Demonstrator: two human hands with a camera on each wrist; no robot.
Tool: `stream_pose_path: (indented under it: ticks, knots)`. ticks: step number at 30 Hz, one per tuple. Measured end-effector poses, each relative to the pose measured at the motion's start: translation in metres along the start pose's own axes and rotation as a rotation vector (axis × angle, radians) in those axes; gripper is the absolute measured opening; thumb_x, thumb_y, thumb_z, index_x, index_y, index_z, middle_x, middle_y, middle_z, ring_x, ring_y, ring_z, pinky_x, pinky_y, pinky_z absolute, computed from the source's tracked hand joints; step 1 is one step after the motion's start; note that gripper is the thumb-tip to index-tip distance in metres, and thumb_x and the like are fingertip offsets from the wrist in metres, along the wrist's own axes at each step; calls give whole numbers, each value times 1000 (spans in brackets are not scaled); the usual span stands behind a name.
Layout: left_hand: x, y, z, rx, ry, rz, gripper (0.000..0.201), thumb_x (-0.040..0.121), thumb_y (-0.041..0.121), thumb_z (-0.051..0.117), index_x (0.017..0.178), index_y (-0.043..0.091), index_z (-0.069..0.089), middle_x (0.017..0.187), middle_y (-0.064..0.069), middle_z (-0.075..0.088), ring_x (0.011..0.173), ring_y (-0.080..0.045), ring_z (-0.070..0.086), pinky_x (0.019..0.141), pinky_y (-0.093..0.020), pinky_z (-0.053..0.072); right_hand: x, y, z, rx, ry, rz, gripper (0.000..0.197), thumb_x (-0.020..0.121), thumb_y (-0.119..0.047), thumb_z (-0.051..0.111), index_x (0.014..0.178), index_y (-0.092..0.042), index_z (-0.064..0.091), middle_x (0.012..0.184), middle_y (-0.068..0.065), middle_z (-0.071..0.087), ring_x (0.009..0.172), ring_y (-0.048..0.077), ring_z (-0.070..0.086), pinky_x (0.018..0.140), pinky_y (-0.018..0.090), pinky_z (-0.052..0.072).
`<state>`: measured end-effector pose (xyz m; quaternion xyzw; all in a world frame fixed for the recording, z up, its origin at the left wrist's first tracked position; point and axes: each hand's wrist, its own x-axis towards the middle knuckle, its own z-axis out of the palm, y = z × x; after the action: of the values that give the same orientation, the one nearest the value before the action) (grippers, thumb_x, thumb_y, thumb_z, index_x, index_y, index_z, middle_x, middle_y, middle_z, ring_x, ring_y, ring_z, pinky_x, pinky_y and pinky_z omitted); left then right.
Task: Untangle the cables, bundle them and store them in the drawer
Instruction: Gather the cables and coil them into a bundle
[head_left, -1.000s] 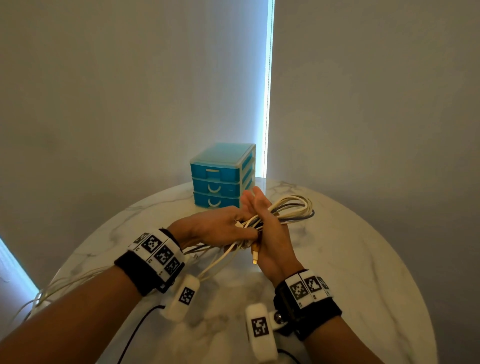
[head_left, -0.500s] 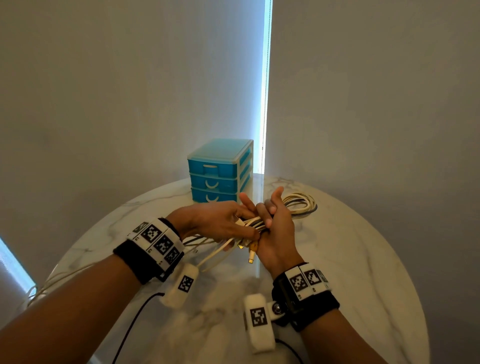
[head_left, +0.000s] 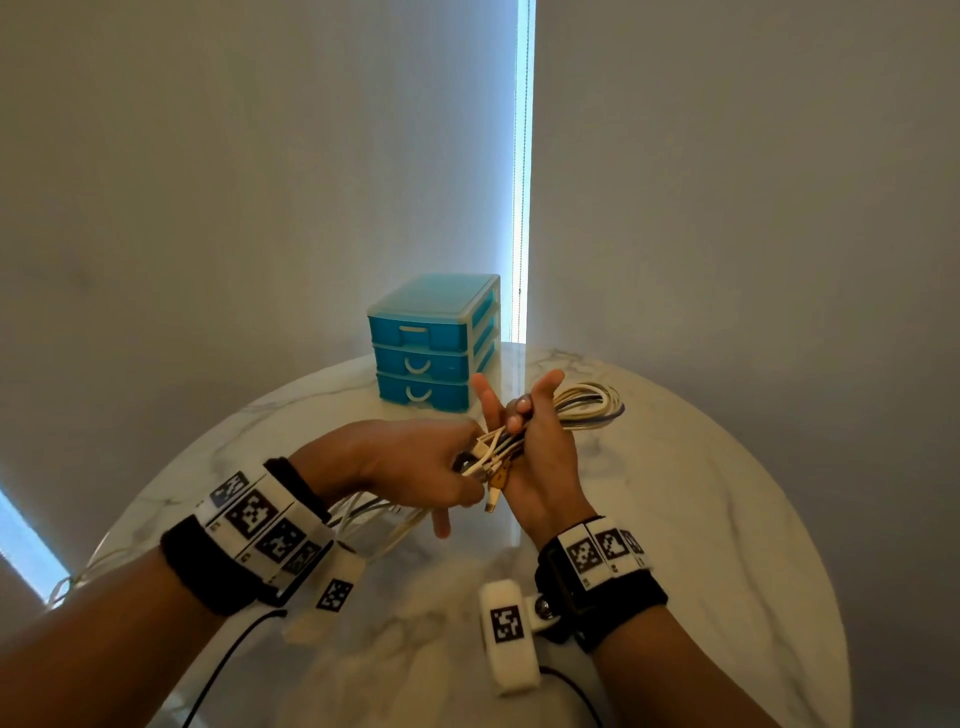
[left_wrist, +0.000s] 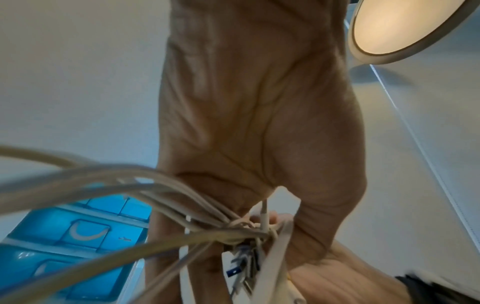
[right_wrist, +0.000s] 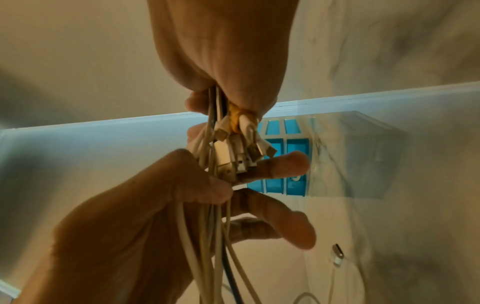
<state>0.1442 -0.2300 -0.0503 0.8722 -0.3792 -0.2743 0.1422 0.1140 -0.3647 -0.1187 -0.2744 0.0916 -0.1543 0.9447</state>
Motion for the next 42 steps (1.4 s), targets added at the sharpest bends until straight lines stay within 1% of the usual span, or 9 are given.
stream_pose_path:
  ticks: [2, 5, 8, 12, 19, 22, 32, 38, 42]
  knots:
    - [-2, -1, 1, -3, 60, -61, 44, 102, 22, 68, 134, 20, 39, 119, -7, 69, 85, -21, 81, 83, -39, 67, 2, -2, -2, 14, 25, 5, 50, 101, -58, 56, 72, -18, 53, 60, 3, 56, 94, 23, 81, 80, 37, 62]
    - [-7, -8, -1, -46, 180, -136, 57, 100, 26, 71, 135, 28, 26, 115, -7, 70, 77, -22, 81, 77, -40, 68, 7, -6, -10, -7, 42, 18, 50, 102, -60, 55, 72, -20, 52, 57, -2, 51, 50, 10, 57, 51, 24, 51]
    - [-9, -14, 5, 11, 194, -138, 40, 103, 25, 66, 134, 28, 41, 110, -4, 72, 82, -21, 78, 74, -33, 67, 9, -7, -11, -61, 55, 19, 52, 103, -59, 55, 69, -20, 53, 53, -3, 45, 41, 9, 39, 40, 21, 35]
    - [-11, -16, 13, 263, 286, -58, 30, 106, 36, 58, 134, 30, 48, 91, 6, 67, 84, -14, 65, 73, -28, 55, 7, -3, -5, -129, 124, -86, 54, 105, -55, 59, 65, -18, 53, 51, -1, 41, 36, 9, 36, 35, 22, 31]
    - [-18, -27, 8, 579, 471, 266, 37, 105, 39, 62, 139, 43, 48, 133, 15, 68, 109, -9, 69, 93, -27, 60, 7, -5, 5, -514, 175, -219, 52, 103, -60, 57, 74, -17, 53, 52, -2, 52, 41, 10, 47, 41, 21, 41]
    - [-15, -28, 1, 655, 458, 340, 31, 105, 40, 62, 135, 35, 57, 129, 12, 68, 106, -8, 69, 90, -22, 57, 9, -7, 4, -500, 188, -181, 53, 103, -60, 58, 72, -17, 53, 53, 1, 47, 42, 12, 42, 42, 22, 37]
    - [-1, -37, -7, 402, 462, 447, 40, 97, 68, 56, 111, 34, 71, 117, 20, 59, 102, -1, 56, 81, -21, 51, 8, -15, -4, -192, 189, -21, 52, 105, -53, 61, 68, -16, 55, 53, -2, 40, 38, 9, 35, 36, 22, 31]
    - [-5, -35, -9, 36, 375, 434, 21, 94, 50, 72, 103, 31, 74, 118, 16, 61, 112, -9, 60, 91, -34, 58, 5, -20, 1, -202, 140, -42, 52, 105, -52, 61, 68, -16, 56, 53, -2, 41, 39, 9, 34, 36, 22, 30]
    - [-6, -36, -8, 99, 328, 376, 26, 96, 54, 68, 108, 32, 75, 116, 18, 60, 109, -2, 57, 84, -15, 51, 5, -24, -1, -174, 141, -47, 52, 106, -51, 60, 68, -17, 56, 55, -2, 40, 39, 9, 34, 37, 22, 29]
